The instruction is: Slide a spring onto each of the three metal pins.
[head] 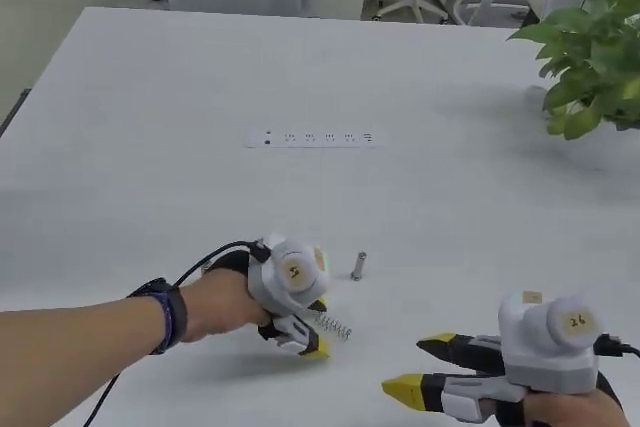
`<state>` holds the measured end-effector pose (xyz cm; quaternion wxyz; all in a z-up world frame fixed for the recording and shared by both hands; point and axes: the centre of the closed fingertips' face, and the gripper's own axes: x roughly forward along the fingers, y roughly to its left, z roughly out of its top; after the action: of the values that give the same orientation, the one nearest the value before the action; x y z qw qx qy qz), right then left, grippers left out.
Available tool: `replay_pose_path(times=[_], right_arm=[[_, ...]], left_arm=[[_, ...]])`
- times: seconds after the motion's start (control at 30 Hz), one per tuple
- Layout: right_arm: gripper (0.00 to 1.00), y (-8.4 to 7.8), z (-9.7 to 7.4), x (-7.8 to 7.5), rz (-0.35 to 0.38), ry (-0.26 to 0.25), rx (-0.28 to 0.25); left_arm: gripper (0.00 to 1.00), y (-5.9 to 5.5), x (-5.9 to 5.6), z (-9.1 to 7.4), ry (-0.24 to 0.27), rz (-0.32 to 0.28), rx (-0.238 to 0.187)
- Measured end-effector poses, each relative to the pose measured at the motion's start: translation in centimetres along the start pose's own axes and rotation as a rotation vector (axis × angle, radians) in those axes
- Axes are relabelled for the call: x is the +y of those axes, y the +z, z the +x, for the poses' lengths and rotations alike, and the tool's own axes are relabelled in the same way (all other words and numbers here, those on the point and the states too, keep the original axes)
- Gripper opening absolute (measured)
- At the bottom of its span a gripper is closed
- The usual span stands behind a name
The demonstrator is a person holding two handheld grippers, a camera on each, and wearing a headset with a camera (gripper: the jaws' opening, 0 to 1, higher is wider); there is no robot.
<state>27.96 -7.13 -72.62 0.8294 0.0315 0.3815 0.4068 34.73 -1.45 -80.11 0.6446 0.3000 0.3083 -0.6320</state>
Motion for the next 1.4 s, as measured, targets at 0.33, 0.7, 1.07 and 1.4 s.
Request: replay_pose_path(times=[0.33, 0.7, 1.07, 1.4], right_arm=[[0.51, -0.2, -0.1, 0.0, 0.007, -0.004, 0.002], [0.51, -0.2, -0.2, 0.0, 0.005, -0.002, 0.003], [0.51, -0.3, 0.0, 0.0, -0.006, 0.000, 0.016], [0.49, 0.0, 0.7, 0.1, -0.015, 0.012, 0.019]], left_arm=[[0.19, -0.1, 0.6, 0.3, 0.030, -0.015, 0.013], [0.03, 0.0, 0.5, 0.8, 0.050, -0.098, 0.013], [0.02, -0.7, 0.6, 0.1, 0.071, -0.176, 0.010], [0.02, -2.0, 0.5, -2.2, 0.115, -0.241, -0.044]])
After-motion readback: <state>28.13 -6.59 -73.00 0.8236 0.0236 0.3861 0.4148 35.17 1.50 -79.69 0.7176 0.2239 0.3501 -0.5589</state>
